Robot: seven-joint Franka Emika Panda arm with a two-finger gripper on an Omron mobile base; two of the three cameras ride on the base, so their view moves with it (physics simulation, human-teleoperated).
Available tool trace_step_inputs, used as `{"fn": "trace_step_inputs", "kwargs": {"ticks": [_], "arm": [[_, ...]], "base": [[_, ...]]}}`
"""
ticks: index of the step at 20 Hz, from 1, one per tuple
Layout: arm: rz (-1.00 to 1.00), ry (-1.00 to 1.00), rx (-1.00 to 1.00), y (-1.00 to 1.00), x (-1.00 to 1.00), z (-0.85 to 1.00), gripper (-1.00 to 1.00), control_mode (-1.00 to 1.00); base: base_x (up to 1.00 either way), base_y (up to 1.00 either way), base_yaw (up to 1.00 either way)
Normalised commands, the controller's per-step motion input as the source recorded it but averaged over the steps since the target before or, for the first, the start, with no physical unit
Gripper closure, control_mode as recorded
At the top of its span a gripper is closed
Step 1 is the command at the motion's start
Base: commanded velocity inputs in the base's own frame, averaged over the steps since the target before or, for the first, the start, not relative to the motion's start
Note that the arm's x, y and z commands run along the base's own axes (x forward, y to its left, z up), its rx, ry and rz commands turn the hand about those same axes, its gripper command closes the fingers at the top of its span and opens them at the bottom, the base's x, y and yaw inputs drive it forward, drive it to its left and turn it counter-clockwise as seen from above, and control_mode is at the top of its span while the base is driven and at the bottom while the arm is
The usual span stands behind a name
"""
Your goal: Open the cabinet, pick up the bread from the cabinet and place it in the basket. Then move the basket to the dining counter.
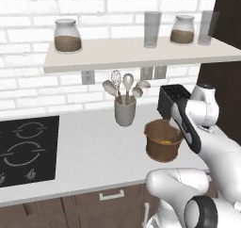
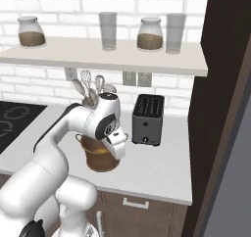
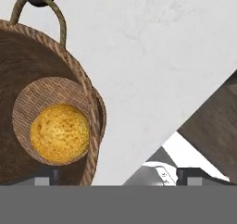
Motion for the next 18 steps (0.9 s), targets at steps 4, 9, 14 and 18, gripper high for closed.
{"fn": "trace_step_inputs", "kwargs": {"ticks": [4, 9, 14, 18], "arm": [[0.00, -0.05, 0.07, 0.04, 0.32, -0.19, -1.00, -1.00], [0.00, -0.01, 0.01, 0.03, 0.33, -0.09, -1.00, -1.00], [0.00, 0.00, 0.00, 0.06, 0.21, -0.23, -1.00, -1.00], [0.00, 0.00, 0.00, 0.00, 0.00, -0.38, -1.00, -1.00]], "base": [[0.00, 0.00, 0.00], [0.00, 0.00, 0.00], [0.00, 0.00, 0.00], [0.00, 0.00, 0.00]]}}
